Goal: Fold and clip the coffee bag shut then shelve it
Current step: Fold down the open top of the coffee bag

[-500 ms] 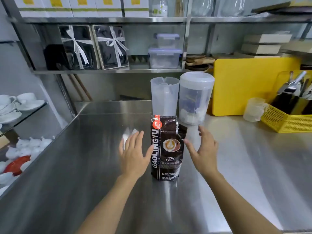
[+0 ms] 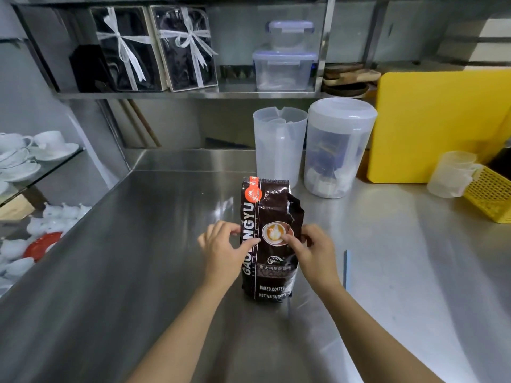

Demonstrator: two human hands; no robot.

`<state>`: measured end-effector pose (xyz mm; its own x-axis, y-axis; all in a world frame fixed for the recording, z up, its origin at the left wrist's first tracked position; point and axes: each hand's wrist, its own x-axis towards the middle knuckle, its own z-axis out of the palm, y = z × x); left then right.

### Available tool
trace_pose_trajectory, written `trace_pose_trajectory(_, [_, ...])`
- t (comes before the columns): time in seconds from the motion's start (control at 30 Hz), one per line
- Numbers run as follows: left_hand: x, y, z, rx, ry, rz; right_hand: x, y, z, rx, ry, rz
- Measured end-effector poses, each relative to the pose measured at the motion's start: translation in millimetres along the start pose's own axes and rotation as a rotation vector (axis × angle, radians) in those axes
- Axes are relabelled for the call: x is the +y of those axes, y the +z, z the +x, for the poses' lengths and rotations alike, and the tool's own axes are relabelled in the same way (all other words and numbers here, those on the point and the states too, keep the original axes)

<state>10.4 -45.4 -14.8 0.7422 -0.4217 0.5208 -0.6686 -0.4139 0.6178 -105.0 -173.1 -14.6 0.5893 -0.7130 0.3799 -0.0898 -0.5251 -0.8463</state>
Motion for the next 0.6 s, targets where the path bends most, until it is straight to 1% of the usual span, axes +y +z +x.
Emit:
trace_pose_trajectory(0.1, [14.5,4.7,3.0,-0.02,-0.116,0.009,-2.0,-1.9,9.3,-0.039,0.01,0.036])
trace_pose_trajectory(0.23, [31.0,15.0,2.3,-0.014,-0.292,0.036,-0.4,0.2,13.9,-0.053,0.029,0.01])
trace_pose_trajectory(0.33, [37.4,14.5,2.5,0.017,-0.35,-0.004,1.8,0.4,15.3,-0.037,0.014,0.001])
trace_pose_trajectory(0.4, [40.2,12.5,2.6,0.034,-0.397,-0.069,4.8,-1.2,18.9,-0.035,0.039,0.025])
trace_pose_trajectory(0.53, [39.8,10.2,2.1,0.056,-0.356,-0.13,3.6,-6.7,21.6,-0.041,0.081,0.089])
trace_pose_trajectory(0.6, [38.2,9.4,0.5,0.056,-0.387,-0.185,-0.7,-9.3,19.8,-0.071,0.133,0.156])
